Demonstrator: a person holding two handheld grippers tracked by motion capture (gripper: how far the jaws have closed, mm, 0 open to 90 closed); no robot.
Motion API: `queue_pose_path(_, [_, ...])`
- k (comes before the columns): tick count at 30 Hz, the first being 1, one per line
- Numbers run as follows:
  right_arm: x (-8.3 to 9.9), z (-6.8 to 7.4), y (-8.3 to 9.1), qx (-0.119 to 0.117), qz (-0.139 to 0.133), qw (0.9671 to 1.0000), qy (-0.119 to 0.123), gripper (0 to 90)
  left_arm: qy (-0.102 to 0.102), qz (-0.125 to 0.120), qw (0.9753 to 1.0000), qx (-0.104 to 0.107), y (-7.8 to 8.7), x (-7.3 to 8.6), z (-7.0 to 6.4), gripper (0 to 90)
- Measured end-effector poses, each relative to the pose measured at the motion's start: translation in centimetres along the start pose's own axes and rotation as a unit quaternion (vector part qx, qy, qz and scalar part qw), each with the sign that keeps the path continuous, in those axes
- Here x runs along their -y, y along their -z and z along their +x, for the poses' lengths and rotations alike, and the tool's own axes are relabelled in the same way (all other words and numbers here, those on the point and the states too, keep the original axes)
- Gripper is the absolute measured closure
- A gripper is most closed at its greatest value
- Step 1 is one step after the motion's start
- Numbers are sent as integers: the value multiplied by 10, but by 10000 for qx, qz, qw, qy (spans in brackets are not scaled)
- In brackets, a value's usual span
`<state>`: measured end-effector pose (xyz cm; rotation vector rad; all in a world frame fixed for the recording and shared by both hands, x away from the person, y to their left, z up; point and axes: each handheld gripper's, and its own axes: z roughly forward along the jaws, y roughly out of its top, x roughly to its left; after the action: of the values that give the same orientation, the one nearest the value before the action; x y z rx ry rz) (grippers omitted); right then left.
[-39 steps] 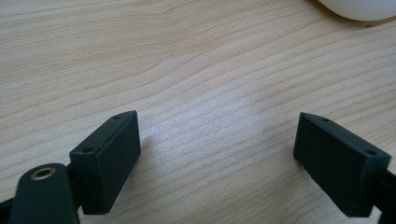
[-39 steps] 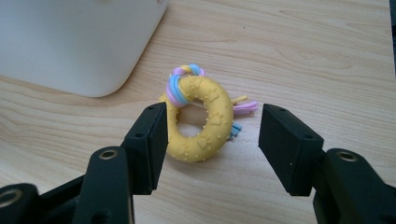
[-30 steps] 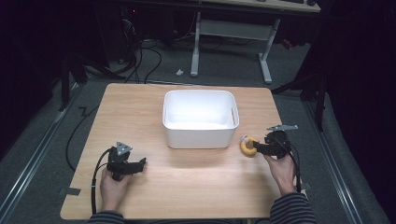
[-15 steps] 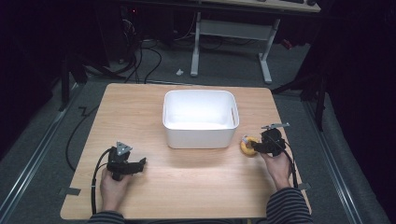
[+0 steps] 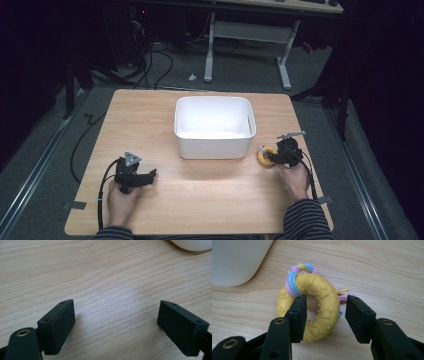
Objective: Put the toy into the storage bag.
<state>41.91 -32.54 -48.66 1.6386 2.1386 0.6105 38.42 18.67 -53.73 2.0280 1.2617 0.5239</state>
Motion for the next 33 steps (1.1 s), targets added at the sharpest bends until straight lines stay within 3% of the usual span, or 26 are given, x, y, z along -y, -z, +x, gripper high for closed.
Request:
queue_pose_path(9, [1, 1, -6, -40, 77, 10000, -15, 619, 1, 0, 10000, 0, 0, 0, 0, 150])
queue_pose_path(14, [2, -1, -5, -93, -7, 9999, -107, 662, 0, 0, 10000, 0, 0, 0, 0, 150])
queue_pose_path(20, [2, -3, -3, -186, 1, 9997, -149, 678, 0, 0, 10000, 1, 0, 0, 0, 150])
queue_pose_path(33, [1, -5, 12, -133, -145, 9998, -95, 682, 0, 1, 10000, 1, 0, 0, 0, 150])
